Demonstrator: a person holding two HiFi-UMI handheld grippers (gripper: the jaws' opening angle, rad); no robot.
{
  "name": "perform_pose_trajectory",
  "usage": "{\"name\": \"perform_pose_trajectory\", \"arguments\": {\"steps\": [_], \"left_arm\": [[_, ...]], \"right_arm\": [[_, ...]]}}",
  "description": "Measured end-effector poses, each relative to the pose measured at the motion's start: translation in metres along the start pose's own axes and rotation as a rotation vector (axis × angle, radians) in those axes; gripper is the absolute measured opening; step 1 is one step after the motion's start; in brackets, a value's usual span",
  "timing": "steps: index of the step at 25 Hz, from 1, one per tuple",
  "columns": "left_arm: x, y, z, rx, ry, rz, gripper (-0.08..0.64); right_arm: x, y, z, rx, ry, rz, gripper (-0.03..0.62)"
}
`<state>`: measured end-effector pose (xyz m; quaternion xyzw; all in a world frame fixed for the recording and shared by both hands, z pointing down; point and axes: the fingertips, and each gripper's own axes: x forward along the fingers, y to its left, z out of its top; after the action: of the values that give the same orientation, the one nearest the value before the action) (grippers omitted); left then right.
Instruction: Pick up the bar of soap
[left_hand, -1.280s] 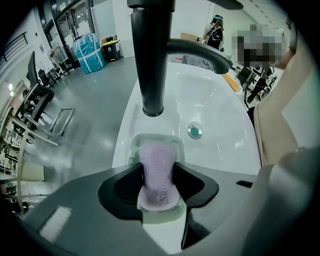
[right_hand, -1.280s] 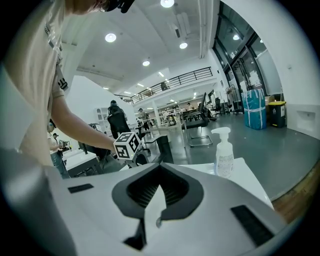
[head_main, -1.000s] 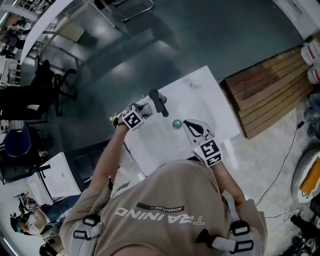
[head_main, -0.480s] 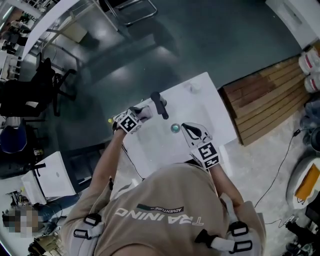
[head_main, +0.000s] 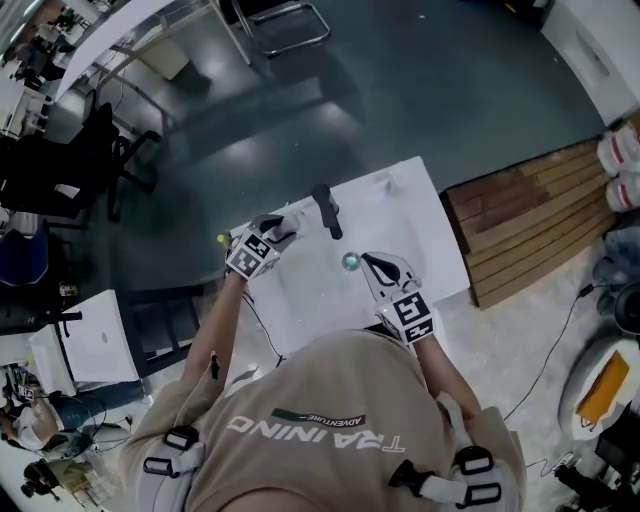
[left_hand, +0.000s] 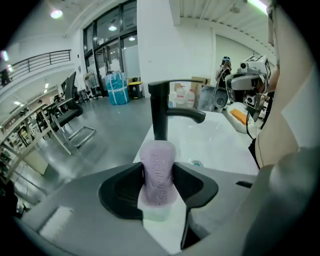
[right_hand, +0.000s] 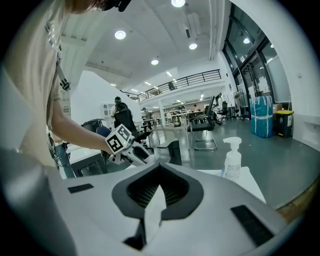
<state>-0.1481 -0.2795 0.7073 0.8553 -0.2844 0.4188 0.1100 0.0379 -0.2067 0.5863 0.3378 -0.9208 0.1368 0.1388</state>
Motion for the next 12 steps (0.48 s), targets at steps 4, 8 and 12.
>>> {"name": "perform_pose_trajectory", "arguments": {"steps": [4, 8, 12], "left_arm": [[-0.024, -0.001, 0.019, -0.043, -0.126, 0.059, 0.184], [-0.053, -0.003, 0.043, -0.100, -0.291, 0.104, 0.183], [-0.082, -0.006, 0.059, -0.134, -0.415, 0.152, 0.181]], "right_arm": [[0.002, 0.007, 0.011, -0.031, -0.021, 0.018, -0.003], [0.002, 0.012, 0.023, -0.062, -0.038, 0.038, -0.003], [0.000, 0.018, 0.031, -0.089, -0.057, 0.055, -0.003]]}}
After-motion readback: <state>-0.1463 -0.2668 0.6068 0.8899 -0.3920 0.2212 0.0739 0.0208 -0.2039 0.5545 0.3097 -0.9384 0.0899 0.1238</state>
